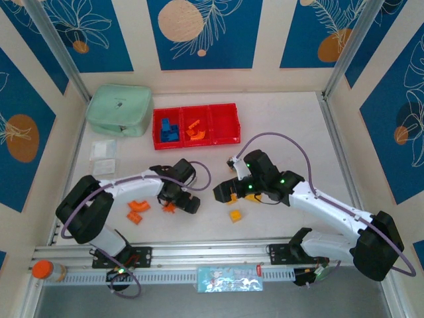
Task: Sort the legos into containers by color
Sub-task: Pick up the lego from the middle-left of the table.
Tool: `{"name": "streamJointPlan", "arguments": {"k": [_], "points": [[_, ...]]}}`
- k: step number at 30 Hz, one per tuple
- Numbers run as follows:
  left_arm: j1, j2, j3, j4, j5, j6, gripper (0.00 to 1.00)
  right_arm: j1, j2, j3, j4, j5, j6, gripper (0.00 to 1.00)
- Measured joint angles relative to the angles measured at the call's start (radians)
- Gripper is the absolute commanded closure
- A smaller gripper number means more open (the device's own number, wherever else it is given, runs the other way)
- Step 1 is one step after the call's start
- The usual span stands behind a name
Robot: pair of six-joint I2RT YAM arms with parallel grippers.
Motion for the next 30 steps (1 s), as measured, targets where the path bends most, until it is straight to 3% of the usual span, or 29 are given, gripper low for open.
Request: {"name": "streamJointPlan", "arguments": {"k": [7, 10, 16, 25, 30], "points": [[-0.053, -0.007, -0.012, -0.010, -0.026, -0.068, 0.33, -0.005, 0.008, 0.000, 0.001, -0.001, 0.000, 0.01], [-0.071, -0.004, -0.012, -0.010, -0.034, -0.078, 0.47, -0.006, 0.016, 0.000, 0.002, -0.001, 0.000, 0.01], [-0.077, 0.002, -0.012, -0.008, -0.048, -0.097, 0.65, -0.014, 0.028, 0.000, 0.003, -0.002, 0.000, 0.01], [-0.079, -0.004, 0.007, -0.054, -0.069, -0.103, 0.69, -0.043, 0.037, 0.000, 0.005, -0.022, -0.001, 0.01], [-0.059, -0.027, 0.171, -0.149, -0.110, -0.102, 0.68, -0.114, 0.037, 0.008, 0.003, -0.058, 0.000, 0.01]]}}
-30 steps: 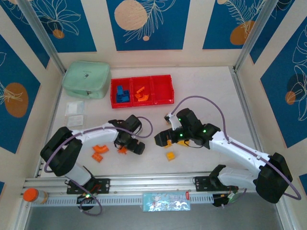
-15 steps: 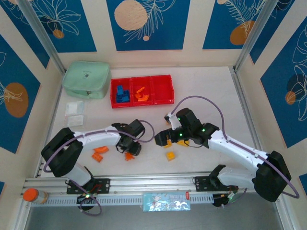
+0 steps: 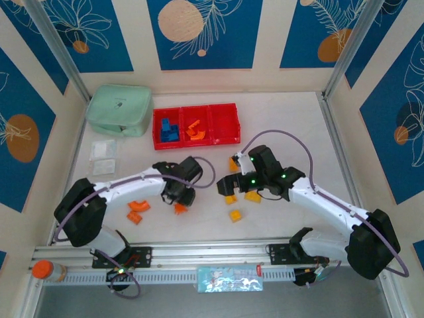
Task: Sort the legos into containers by color
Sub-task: Place the lego in the container.
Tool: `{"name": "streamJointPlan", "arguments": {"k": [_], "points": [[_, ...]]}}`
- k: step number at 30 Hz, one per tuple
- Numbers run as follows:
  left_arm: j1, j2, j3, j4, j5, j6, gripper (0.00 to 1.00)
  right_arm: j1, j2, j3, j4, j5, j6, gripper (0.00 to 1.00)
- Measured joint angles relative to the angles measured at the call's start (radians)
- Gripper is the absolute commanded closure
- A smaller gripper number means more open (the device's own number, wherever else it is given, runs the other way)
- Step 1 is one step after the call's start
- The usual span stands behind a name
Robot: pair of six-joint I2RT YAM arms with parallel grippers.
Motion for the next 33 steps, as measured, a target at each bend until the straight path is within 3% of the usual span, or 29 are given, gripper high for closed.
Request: {"name": "streamJointPlan", "arguments": {"k": [7, 13, 21, 26, 33], "points": [[0.142, 0.090, 0.402, -0.011, -0.072, 0.000, 0.69, -0.140, 0.054, 0.088, 0.005, -0.035, 0.001, 0.01], [0.273, 0.342, 0.687, 0.008, -0.099, -0.004, 0.69, -0.175, 0.100, 0.131, 0.005, -0.032, 0.000, 0.01], [0.344, 0.672, 1.000, 0.003, -0.102, -0.005, 0.67, -0.182, 0.154, 0.149, 0.045, -0.035, 0.000, 0.01], [0.349, 0.794, 1.157, -0.028, -0.104, -0.005, 0.41, -0.185, 0.175, 0.174, 0.058, -0.046, 0.000, 0.01], [0.356, 0.800, 1.204, -0.045, -0.102, -0.011, 0.36, -0.185, 0.175, 0.200, 0.055, -0.053, -0.008, 0.01]]}}
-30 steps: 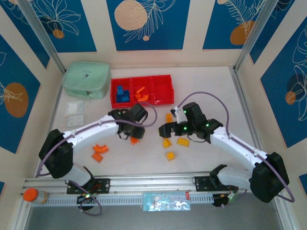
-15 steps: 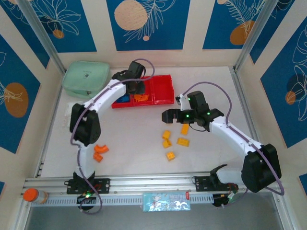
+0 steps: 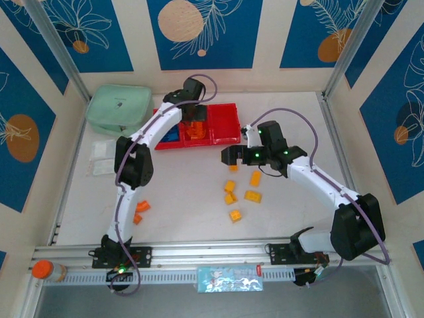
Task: Sort the legos into containers by color
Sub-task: Place the lego in the container, then pick up the lego from the bottom-left of the table.
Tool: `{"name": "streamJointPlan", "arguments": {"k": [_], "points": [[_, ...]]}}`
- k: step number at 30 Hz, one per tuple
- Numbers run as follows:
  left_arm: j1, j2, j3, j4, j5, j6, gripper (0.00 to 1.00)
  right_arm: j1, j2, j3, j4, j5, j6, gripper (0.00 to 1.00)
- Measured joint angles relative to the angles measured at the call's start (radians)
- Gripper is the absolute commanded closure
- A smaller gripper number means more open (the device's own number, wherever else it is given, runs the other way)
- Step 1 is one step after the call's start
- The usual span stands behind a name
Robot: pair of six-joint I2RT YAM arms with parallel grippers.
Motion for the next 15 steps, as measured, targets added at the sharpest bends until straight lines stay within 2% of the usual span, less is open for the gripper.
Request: {"name": "streamJointPlan", "arguments": {"k": [3, 6, 15], "points": [[0.000, -0.026, -0.026, -0.006, 0.020, 0.000, 0.36, 0.000, 0.000, 0.009, -0.006, -0.003, -0.008, 0.01], [0.000, -0.123, -0.146, 0.002, 0.054, 0.002, 0.36, 0.010, -0.002, 0.010, -0.016, -0.003, -0.018, 0.01], [0.000, -0.651, -0.678, 0.093, 0.117, -0.011, 0.33, 0.131, -0.040, -0.036, -0.025, -0.003, -0.056, 0.01]]}}
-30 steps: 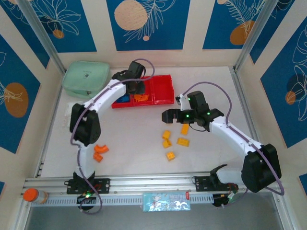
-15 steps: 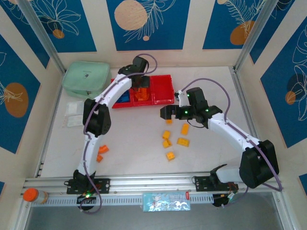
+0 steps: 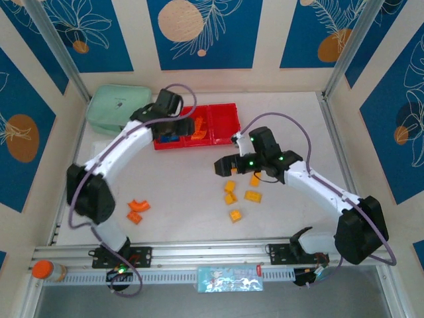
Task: Sort the legos into containers by color
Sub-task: Pick up the lego from the bottom-left of the table.
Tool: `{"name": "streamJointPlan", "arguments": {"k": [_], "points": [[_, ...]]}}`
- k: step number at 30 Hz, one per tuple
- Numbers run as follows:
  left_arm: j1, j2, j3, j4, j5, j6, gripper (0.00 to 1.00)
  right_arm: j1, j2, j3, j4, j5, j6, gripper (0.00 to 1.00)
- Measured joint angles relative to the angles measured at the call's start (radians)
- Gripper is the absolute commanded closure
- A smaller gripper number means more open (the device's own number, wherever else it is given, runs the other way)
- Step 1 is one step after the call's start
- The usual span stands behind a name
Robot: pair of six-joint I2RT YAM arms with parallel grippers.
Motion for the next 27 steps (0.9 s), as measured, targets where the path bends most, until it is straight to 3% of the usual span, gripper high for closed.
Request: {"name": "streamJointPlan", "arguments": {"k": [5, 12, 19, 21, 27], "points": [[0.000, -0.208, -0.271, 0.013, -0.005, -0.044, 0.31, 0.083, -0.019, -0.076, 0.047, 0.001, 0.005, 0.01], [0.000, -0.449, -0.577, -0.056, -0.100, -0.170, 0.20, 0.204, -0.014, -0.151, 0.139, 0.008, 0.056, 0.01], [0.022, -0.520, -0.720, -0.112, -0.196, -0.281, 0.15, 0.291, 0.085, -0.153, 0.209, 0.016, 0.100, 0.01], [0.039, -0.520, -0.755, -0.112, -0.211, -0.304, 0.15, 0.305, 0.106, -0.153, 0.209, 0.021, 0.106, 0.01], [0.104, -0.518, -0.854, -0.084, -0.210, -0.353, 0.32, 0.319, 0.130, -0.148, 0.213, 0.035, 0.117, 0.01]]}}
